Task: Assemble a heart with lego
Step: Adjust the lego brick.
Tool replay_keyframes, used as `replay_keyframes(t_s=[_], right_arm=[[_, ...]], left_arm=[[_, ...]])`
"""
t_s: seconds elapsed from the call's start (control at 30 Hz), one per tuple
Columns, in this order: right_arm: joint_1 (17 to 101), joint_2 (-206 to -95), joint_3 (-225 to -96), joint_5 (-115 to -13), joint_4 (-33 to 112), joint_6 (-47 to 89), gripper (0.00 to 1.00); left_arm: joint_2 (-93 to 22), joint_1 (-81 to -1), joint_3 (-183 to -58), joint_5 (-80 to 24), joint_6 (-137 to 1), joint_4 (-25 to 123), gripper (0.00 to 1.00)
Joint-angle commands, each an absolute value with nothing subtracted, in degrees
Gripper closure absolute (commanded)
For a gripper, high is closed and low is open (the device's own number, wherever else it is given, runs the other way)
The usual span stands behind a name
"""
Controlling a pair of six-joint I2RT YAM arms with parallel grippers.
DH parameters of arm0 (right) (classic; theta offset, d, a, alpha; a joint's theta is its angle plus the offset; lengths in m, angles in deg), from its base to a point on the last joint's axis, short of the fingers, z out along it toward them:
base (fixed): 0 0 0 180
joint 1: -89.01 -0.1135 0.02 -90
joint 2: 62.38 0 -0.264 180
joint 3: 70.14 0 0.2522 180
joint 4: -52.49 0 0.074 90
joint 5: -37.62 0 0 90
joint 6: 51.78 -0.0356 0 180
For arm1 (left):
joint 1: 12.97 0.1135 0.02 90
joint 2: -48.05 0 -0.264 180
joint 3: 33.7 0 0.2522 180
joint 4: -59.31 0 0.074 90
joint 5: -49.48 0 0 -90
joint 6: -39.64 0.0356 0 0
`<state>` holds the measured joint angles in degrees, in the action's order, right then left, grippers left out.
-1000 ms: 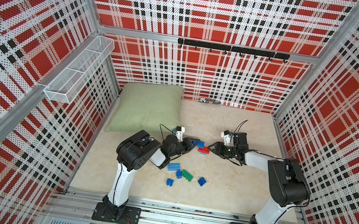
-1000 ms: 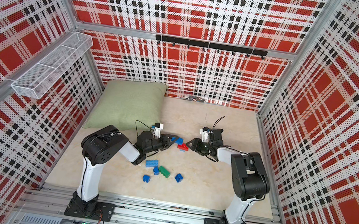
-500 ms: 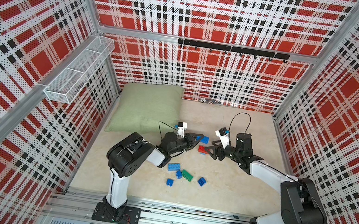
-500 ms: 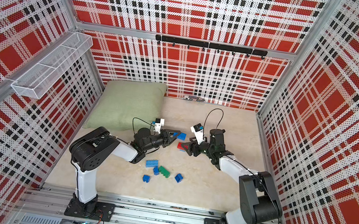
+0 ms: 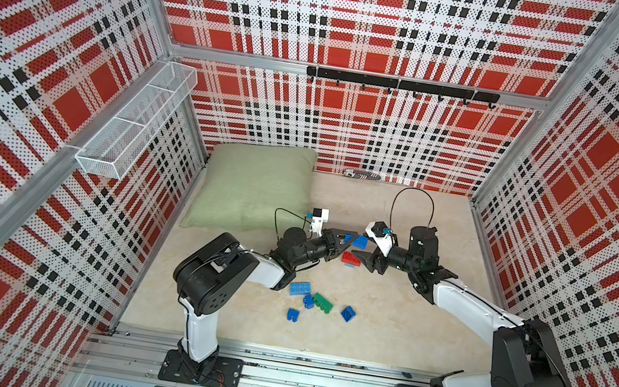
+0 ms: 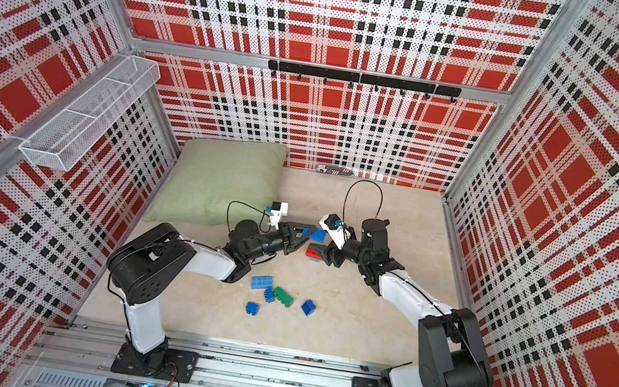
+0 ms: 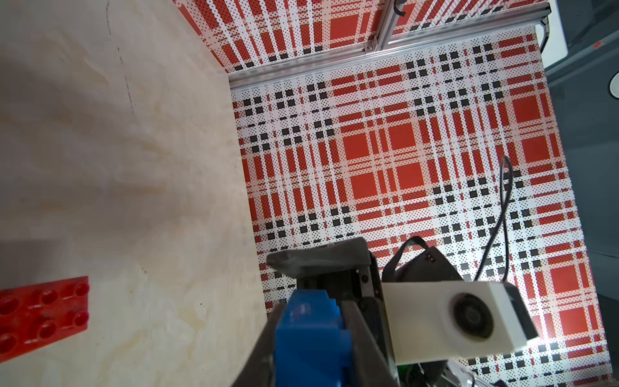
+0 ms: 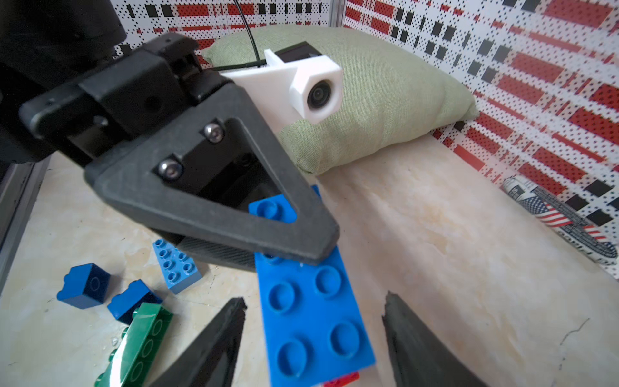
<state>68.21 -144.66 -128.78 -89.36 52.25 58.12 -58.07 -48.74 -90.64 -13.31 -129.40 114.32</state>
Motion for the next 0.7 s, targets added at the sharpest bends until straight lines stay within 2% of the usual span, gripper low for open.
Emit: replay_keyframes(t_s=[0.0,0.17,0.4,0.47,0.5,0.57,0.67], right_arm=[[68.79,-142.80,-129.73,-90.60,51.91,60.00,0.31],[68.77,-143.36,-131.06,-91.25,49.43,61.86,0.36],[68.86,-143.56,-132.40,-92.29,47.43,62.04,0.55],[68.82,-143.33,-132.82,-92.48,46.60,62.43,0.60],[68.95,-143.26,-133.07,-92.38,46.01,62.67,0.62],[69.48,-143.26,-133.27,-92.56,45.27,63.09,0.66],[70.66,-142.86,-132.96,-94.20,44.98,62.96,0.67]], left_arm=[[-56.32,-49.13,-89.90,-11.72,-128.79,114.37,0.92],[-55.42,-49.05,-89.78,-11.21,-128.67,114.21,0.91],[-54.98,-48.98,-89.82,-10.73,-128.36,114.06,0.88],[-54.70,-48.92,-89.80,-10.46,-128.12,113.83,0.81],[-54.49,-48.87,-89.89,-10.30,-127.61,113.64,0.71],[-53.66,-48.60,-89.83,-10.26,-126.49,112.42,0.65],[-52.14,-47.80,-89.61,-10.07,-124.07,109.61,0.51]])
